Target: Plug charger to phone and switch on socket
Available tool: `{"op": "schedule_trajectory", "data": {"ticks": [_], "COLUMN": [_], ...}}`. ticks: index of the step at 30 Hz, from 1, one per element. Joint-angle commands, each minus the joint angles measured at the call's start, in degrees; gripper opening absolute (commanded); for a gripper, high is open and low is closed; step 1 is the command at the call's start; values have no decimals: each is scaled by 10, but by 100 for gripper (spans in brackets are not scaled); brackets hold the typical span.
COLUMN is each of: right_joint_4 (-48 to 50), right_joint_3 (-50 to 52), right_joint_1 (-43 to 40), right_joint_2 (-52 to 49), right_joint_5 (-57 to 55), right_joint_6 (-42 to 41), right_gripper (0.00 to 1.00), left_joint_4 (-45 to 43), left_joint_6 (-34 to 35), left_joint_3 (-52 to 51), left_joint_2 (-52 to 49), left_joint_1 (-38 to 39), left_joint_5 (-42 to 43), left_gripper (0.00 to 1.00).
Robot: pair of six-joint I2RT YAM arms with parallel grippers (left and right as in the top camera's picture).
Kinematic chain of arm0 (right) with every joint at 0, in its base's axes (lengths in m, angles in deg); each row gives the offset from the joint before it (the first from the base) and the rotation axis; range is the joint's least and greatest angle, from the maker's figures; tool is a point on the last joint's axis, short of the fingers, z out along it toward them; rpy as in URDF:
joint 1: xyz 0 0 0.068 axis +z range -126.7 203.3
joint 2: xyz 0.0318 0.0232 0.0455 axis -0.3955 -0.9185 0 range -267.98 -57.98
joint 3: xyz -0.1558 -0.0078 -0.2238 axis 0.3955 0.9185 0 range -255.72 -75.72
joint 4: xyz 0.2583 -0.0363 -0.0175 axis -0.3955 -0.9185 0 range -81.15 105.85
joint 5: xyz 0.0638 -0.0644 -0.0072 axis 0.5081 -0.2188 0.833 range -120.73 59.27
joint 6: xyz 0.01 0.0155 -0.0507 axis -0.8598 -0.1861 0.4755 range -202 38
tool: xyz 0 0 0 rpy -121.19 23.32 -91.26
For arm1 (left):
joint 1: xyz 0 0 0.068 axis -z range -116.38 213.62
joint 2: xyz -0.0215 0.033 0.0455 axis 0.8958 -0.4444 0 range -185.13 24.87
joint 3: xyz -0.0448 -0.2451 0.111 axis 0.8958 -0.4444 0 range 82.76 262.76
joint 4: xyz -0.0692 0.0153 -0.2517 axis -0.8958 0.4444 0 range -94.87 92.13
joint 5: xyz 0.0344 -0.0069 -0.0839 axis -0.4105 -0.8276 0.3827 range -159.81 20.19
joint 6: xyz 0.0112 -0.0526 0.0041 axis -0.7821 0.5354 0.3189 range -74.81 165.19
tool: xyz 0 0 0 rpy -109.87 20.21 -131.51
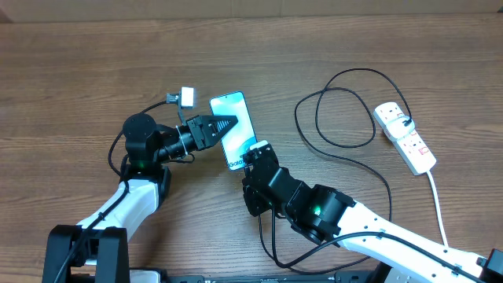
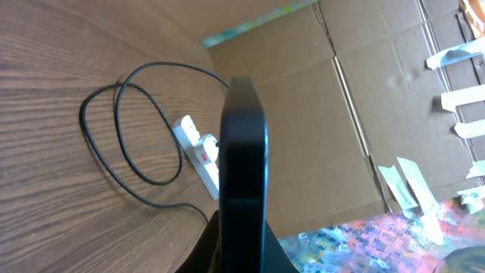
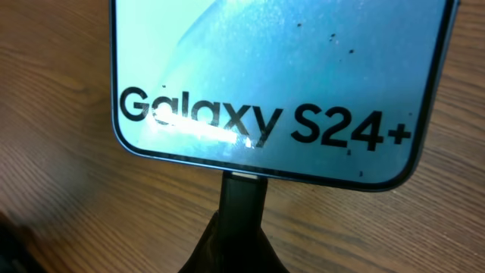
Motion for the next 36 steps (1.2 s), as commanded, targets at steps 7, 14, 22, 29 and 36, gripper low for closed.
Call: {"op": "schedule_trajectory", "data": {"ticks": [7,14,22,29,36], "right_joint_4": [2,-78,-148,-163,-170], "right_joint_3": [-37,-37,-37,-37,-36], "right_joint_1": [-2,-2,-2,-2,-2], "right_joint_2": [50,222,299,287,276], "right_joint_5": [27,-29,-84,-83,-84], "right_joint_6": [12,12,12,12,12], "right_gripper": [42,64,64,65,68], "left_joint_4": [75,267,712,717,716], "left_joint_6": [-8,-131,-447,-547,-545], "left_joint_3": [-10,86,277,289,289], "left_joint_2": [0,-3,-84,-164,-213], "left_joint_1": [52,88,88,62,37], "left_joint_5": [-8,-78,-201,-163,-177], "left_gripper": [4,4,4,4,4]}}
